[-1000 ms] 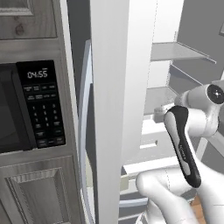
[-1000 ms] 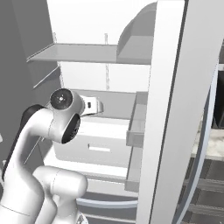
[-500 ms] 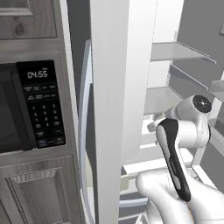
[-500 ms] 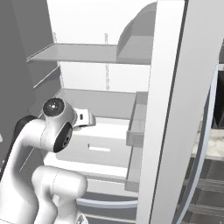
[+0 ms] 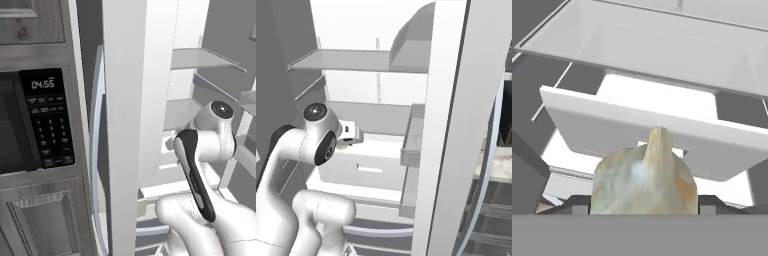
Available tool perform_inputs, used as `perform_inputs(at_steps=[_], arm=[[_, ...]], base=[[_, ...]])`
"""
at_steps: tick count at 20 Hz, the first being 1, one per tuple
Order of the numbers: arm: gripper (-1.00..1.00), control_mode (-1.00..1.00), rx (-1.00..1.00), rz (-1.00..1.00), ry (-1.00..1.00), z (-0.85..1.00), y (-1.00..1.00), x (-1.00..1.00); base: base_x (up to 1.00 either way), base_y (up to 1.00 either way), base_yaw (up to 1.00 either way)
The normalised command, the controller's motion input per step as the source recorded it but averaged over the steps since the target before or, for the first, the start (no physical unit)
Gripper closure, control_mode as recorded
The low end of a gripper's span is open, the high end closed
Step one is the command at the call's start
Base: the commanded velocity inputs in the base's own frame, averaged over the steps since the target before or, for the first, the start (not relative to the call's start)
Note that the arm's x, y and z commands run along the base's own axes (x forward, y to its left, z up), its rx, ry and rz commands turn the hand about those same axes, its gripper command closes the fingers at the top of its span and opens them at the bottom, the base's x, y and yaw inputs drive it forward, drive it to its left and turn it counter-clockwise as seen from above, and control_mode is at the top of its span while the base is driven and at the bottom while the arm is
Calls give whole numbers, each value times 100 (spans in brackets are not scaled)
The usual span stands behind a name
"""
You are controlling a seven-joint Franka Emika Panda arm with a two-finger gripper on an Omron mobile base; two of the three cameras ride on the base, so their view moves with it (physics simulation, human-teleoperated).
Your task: Grab the lemon wedge and garlic from the fridge, place them in the blender, close the lid, and turn on the blender to create a marinade.
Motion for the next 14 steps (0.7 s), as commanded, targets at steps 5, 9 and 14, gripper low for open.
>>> perform_inputs(at_steps=[5, 9, 14], arm=[[100, 100, 0, 0, 0, 0, 0, 0], [100, 100, 0, 0, 0, 0, 0, 0], [100, 100, 0, 0, 0, 0, 0, 0]], base=[[-96, -27, -3], [-100, -49, -22], [-51, -77, -50]])
